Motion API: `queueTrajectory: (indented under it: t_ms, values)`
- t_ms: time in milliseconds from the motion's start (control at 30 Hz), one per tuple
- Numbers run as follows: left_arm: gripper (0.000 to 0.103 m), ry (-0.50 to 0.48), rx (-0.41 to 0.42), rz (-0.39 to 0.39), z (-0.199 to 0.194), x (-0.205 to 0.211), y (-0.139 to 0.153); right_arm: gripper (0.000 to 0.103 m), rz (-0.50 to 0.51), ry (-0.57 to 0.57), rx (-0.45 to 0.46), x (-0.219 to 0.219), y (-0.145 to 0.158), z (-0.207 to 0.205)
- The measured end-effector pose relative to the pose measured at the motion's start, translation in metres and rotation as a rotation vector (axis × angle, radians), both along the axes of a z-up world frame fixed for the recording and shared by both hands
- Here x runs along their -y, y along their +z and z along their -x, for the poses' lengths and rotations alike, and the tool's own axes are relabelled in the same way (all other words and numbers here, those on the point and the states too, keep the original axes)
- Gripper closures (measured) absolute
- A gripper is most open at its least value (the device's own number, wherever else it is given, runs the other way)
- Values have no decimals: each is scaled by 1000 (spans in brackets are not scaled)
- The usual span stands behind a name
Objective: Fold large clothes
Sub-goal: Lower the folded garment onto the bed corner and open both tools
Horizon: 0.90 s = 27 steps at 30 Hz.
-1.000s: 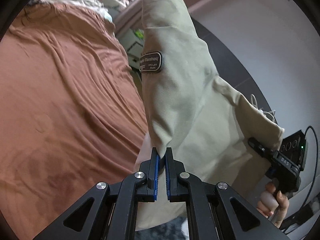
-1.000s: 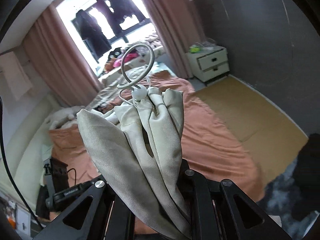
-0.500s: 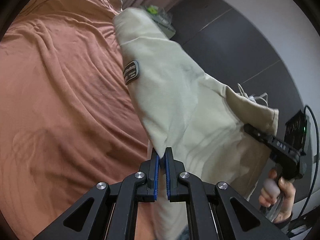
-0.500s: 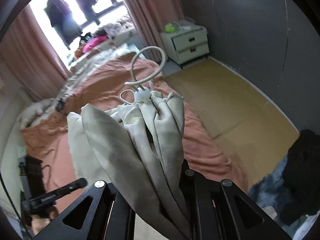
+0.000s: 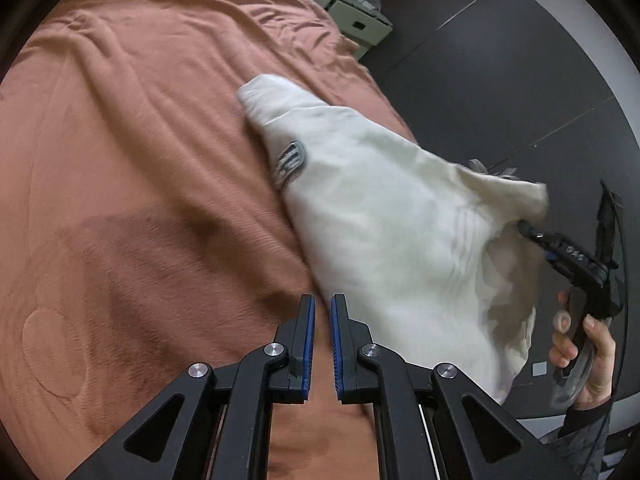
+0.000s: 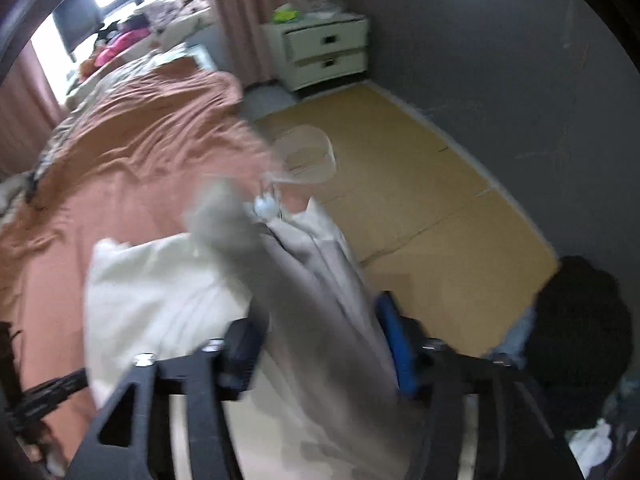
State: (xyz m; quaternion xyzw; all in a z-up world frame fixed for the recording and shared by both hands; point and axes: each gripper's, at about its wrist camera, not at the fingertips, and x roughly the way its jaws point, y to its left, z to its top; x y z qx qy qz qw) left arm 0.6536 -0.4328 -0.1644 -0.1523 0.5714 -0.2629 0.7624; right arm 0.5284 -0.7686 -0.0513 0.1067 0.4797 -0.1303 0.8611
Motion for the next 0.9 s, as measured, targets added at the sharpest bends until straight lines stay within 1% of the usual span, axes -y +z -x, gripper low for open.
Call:
queueTrajectory:
  t_ms: [33, 133, 167, 267, 300, 367, 400, 433, 500, 533, 600, 667, 700, 733, 767, 800, 833, 867, 900]
  values:
    - [96, -3, -5, 0, 3, -1, 0, 24, -2, -34, 13, 9, 5, 9]
    - [96, -16, -11, 12, 14, 1, -2, 24, -19, -80, 55, 28, 20, 39]
    - [96, -26, -8, 21, 23, 3, 0, 24, -20, -90, 60, 32, 22, 49]
    - [94, -50, -2, 64, 32, 6, 4, 24, -35, -129, 70, 42, 22, 94]
    - [88, -57, -2, 67, 37, 7, 7, 24, -42, -141, 68, 45, 19, 115]
    - [56, -76, 2, 90, 49, 8, 14, 24, -57, -160, 68, 50, 12, 138]
    - [28, -78, 7, 96, 51, 10, 16, 24, -76, -175, 66, 53, 7, 152]
    - [18, -77, 22, 104, 56, 11, 20, 24, -92, -197, 67, 57, 1, 167]
    - [18, -80, 54, 105, 67, 11, 26, 25, -109, -235, 76, 61, -7, 190]
    - [18, -92, 50, 98, 71, 14, 27, 27, -126, -253, 83, 62, -12, 203]
    - [18, -114, 48, 110, 81, 17, 29, 29, -165, -283, 88, 66, -22, 226]
    - [20, -136, 80, 99, 94, 22, 32, 31, -192, -309, 98, 68, -30, 239]
    - [23, -147, 87, 97, 100, 23, 32, 31, -217, -328, 101, 69, -37, 247]
    - [31, -158, 83, 98, 105, 25, 30, 31, -229, -342, 99, 69, -42, 250]
    - [36, -176, 61, 100, 112, 29, 25, 31, -242, -353, 96, 69, -48, 252]
    - [46, -190, 36, 101, 115, 32, 21, 33, -255, -357, 85, 69, -56, 253]
    - [53, -203, 10, 98, 119, 36, 15, 42, -278, -357, 72, 70, -65, 252]
    - [55, -214, -14, 94, 122, 40, 9, 55, -303, -355, 64, 69, -73, 251]
    - [56, -222, -30, 86, 126, 44, 4, 60, -340, -355, 58, 70, -81, 248]
